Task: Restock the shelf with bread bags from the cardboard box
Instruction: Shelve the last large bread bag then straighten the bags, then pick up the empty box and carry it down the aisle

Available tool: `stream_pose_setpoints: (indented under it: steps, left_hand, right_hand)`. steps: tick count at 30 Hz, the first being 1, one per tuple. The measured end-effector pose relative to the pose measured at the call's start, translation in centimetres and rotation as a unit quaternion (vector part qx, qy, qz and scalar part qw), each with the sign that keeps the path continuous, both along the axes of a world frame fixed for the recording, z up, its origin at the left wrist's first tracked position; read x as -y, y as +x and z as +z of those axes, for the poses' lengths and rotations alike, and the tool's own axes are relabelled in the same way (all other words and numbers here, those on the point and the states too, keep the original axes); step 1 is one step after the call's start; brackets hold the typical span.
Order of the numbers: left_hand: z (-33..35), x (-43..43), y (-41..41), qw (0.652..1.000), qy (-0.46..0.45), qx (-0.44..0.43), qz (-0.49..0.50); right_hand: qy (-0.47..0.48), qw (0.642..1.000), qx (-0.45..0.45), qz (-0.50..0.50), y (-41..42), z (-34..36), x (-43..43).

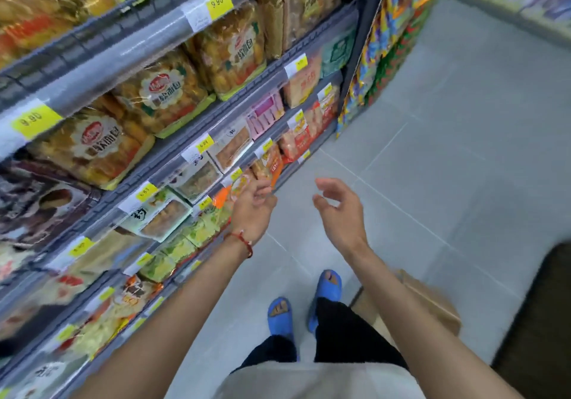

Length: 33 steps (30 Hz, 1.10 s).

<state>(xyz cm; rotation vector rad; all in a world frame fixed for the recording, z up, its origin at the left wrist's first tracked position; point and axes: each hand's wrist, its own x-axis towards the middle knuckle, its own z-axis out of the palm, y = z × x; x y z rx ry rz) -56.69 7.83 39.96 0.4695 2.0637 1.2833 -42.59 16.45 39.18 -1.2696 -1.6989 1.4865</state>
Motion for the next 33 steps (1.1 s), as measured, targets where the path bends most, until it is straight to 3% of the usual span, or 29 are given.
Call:
stream_pose_setpoints:
  steps: [13,25,33]
  left_hand:
    - [-4.2,5.9,15.6,0.974,-0.076,0.065,-0.206]
    - [-6.8,13.7,31.8,0.953,-0.129,0.079,-0.264]
    - [-11.5,13.7,39.3,0.937,-0.167,0.074,-0.299]
  right_hand:
    - [-0.087,0.979,0.04,-0.181,18.7,-3.2,12.0]
    - [-0.129,0.963,0.057,-0.229,37.0,-6.7,21.7]
    - [-0.153,0.945,0.097,-0.271,46.5,-9.6,23.3]
